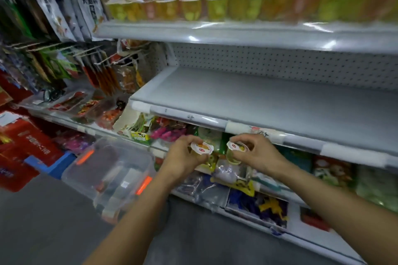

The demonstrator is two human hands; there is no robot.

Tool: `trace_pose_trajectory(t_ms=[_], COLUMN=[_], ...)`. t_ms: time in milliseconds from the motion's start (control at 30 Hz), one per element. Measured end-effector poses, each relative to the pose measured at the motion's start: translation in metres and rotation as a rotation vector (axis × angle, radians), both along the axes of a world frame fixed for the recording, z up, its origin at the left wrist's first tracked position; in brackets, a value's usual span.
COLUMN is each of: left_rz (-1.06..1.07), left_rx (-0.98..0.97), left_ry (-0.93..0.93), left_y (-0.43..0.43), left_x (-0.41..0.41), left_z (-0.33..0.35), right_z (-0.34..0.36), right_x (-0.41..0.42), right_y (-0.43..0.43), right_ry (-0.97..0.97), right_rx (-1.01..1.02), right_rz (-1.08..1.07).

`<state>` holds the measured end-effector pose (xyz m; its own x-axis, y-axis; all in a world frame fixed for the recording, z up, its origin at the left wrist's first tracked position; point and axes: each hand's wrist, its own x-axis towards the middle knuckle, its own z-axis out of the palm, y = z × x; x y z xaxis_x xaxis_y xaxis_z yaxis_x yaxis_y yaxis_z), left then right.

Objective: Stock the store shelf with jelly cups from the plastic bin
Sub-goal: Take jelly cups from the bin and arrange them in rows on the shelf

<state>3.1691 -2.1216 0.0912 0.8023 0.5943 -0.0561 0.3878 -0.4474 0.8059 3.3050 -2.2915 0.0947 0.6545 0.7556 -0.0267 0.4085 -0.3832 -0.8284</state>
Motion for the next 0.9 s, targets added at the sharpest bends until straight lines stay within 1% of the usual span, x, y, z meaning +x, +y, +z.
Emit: trace_pose_trajectory(t_ms=[33,100,267,367,500,600,733,900], left_rz=[-0.04,-0.085,-0.251,-0.312,-0.382,-0.431,-0.516,-0.56], left_rx=[0.051,0.103,0.102,0.087,0.083,0.072,0.053,0.126], left_ry=[-0.008,-0.033,-0.133,-0.182,-0.26,-0.312,-0.361,-0.463], left_y=[-0.028,-0.066,-0.207,-0.283,-0.369,-0.417,-0.462,-0.488], left_x=[0.014,0.03,0.087,0.117,0.148,0.165,0.184,0.216], left_z=[0.01,0.025,0.065,0.087,0.114,0.138,0.171,0.213], right_z=[0.009,0.022,0.066,0.091,0.127,0.15,0.174,0.197], right_x=[0.008,0.02,0.049,0.064,0.08,0.095,0.115,0.146], right_y=[-0.034,-0.075,-0.227,-0.309,-0.402,-0.452,-0.5,-0.54], right_ry=[-0.036,-0.105,-0.248,-0.294,-0.307,-0.312,-0.346,-0.372], right_rx=[0.007,0.014,0.041,0.078,0.132,0.191,0.244,0.352], right_rz=[-0.016,-0.038,-0.151,-0.206,-0.271,-0.339,-0.422,-0.5])
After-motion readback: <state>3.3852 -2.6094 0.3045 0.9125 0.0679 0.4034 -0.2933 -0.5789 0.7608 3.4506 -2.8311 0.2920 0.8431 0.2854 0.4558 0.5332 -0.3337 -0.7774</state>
